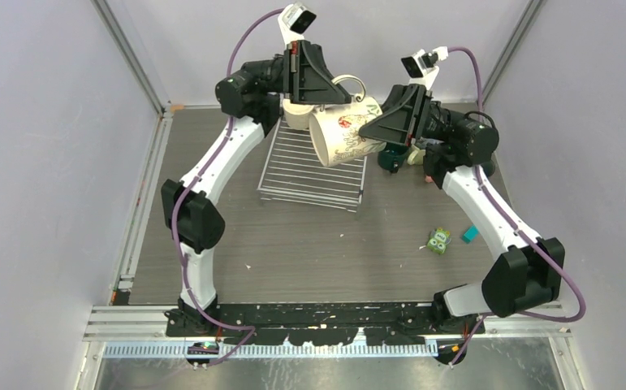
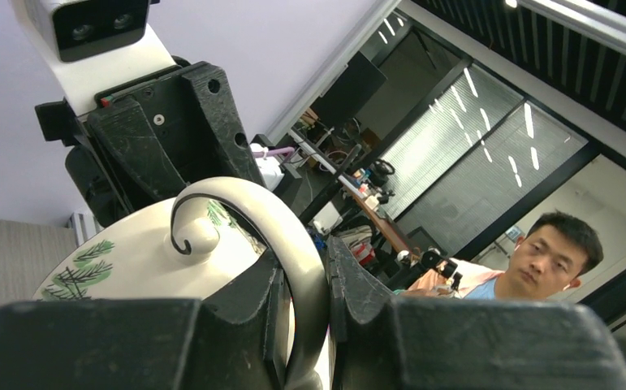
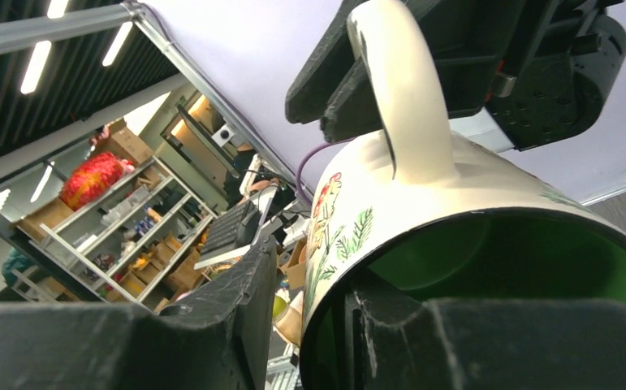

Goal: Unload the cups from the dish rack
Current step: Place the cup at the center of the board.

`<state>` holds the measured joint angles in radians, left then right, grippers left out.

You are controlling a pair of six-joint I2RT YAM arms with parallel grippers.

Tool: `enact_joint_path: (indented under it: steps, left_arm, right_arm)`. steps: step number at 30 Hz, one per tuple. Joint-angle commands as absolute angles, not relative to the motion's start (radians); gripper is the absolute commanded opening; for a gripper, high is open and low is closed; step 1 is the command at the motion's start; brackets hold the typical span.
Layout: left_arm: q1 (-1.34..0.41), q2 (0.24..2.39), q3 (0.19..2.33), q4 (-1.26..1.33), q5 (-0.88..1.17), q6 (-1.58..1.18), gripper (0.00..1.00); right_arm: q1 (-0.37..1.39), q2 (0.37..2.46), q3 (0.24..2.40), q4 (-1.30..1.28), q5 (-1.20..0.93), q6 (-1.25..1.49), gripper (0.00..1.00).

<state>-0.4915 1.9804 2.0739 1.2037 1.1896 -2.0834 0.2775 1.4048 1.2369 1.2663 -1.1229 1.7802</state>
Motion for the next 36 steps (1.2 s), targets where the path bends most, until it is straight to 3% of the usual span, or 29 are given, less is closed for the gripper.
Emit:
enact_joint_path:
  steps: [1, 10, 14, 17, 21, 22, 36]
  left_arm:
    - [-0.465, 1.987, 2.134, 1.33, 1.129, -2.133, 0.0]
    - [-0.477, 1.995, 2.154, 1.339, 1.151, -2.135, 0.0]
    - [-0.48, 1.999, 2.141, 1.325, 1.151, -2.127, 0.0]
    - [-0.491, 2.001, 2.131, 1.309, 1.157, -2.117, 0.0]
    - [-0.505, 2.007, 2.131, 1.308, 1.162, -2.117, 0.0]
    - [-0.509, 2.009, 2.131, 1.308, 1.164, -2.116, 0.0]
    - [-0.541, 2.035, 2.162, 1.331, 1.18, -2.119, 0.0]
  right_arm:
    - [0.284, 1.309, 1.276, 1.282, -1.172, 1.738, 0.35]
    - [0.283, 1.3, 1.277, 1.236, -1.217, 1.721, 0.33]
    - [0.283, 1.257, 1.27, 1.075, -1.254, 1.594, 0.29]
    - [0.284, 1.192, 1.277, 0.749, -1.27, 1.337, 0.29]
    - [0.288, 1.126, 1.437, -0.198, -1.209, 0.572, 0.29]
    - [0.294, 1.125, 1.474, -0.303, -1.204, 0.495, 0.28]
    - [0.302, 1.048, 1.4, -0.133, -1.227, 0.66, 0.26]
